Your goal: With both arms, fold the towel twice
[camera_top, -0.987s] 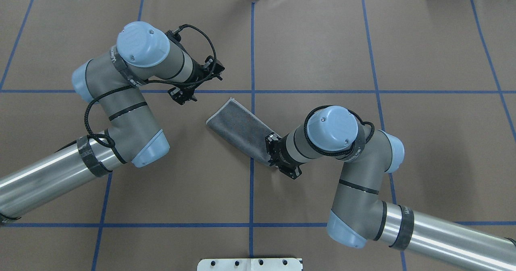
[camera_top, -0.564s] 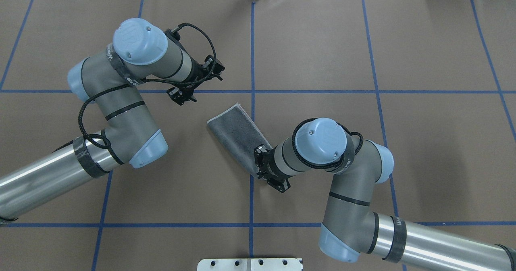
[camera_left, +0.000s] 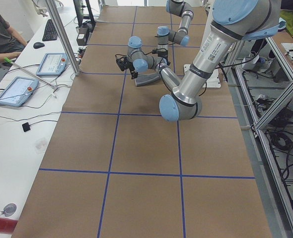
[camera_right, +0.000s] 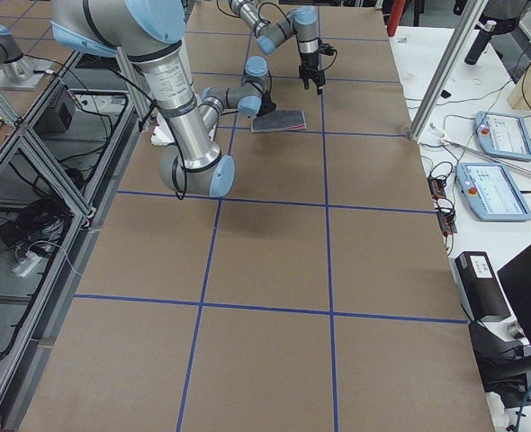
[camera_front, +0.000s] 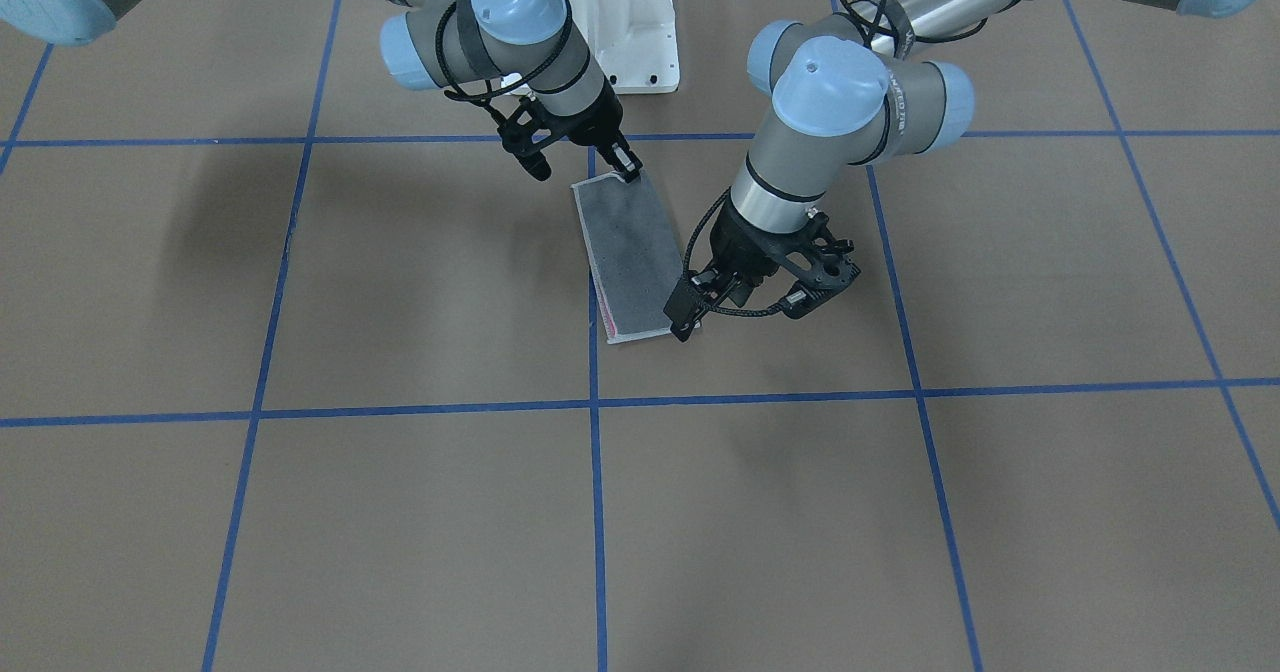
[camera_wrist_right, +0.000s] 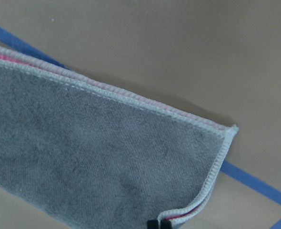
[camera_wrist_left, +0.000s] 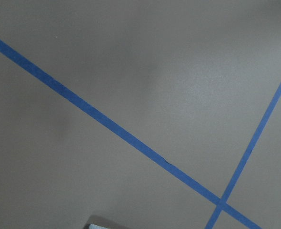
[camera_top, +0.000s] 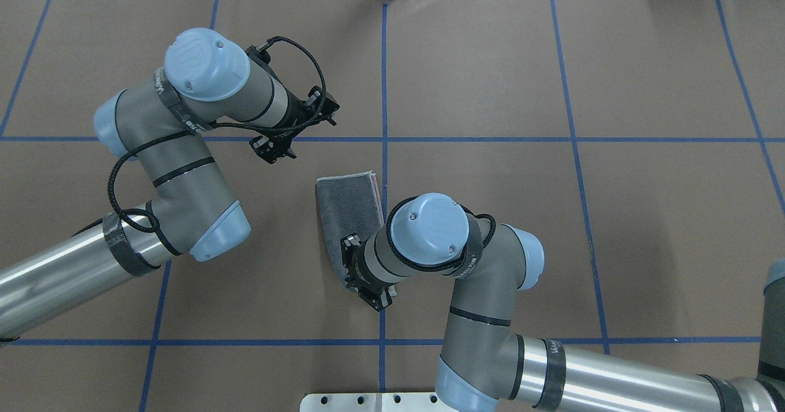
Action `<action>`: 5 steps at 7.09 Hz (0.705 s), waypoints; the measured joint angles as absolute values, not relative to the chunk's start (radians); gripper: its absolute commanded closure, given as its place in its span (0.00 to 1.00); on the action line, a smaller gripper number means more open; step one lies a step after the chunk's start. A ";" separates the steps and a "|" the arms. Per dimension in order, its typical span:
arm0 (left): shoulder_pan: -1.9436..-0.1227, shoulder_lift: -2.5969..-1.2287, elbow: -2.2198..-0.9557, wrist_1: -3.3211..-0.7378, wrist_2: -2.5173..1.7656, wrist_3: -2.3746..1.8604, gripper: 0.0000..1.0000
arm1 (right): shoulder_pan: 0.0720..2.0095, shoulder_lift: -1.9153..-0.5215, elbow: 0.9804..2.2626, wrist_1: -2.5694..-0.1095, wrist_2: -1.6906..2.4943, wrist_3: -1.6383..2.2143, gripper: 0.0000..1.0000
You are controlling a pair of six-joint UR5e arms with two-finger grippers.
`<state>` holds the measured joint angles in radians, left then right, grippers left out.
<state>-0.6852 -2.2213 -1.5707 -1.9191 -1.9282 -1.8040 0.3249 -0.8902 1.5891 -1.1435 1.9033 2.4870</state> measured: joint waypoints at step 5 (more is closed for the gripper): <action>-0.677 -2.190 -1.600 -1.920 -1.929 -1.808 0.00 | 0.340 -0.899 1.603 -1.136 1.917 2.465 0.00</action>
<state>-0.6766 -2.1904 -1.6001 -1.9200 -1.9292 -1.8085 0.3397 -0.8994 1.6026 -1.1356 1.9166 2.4649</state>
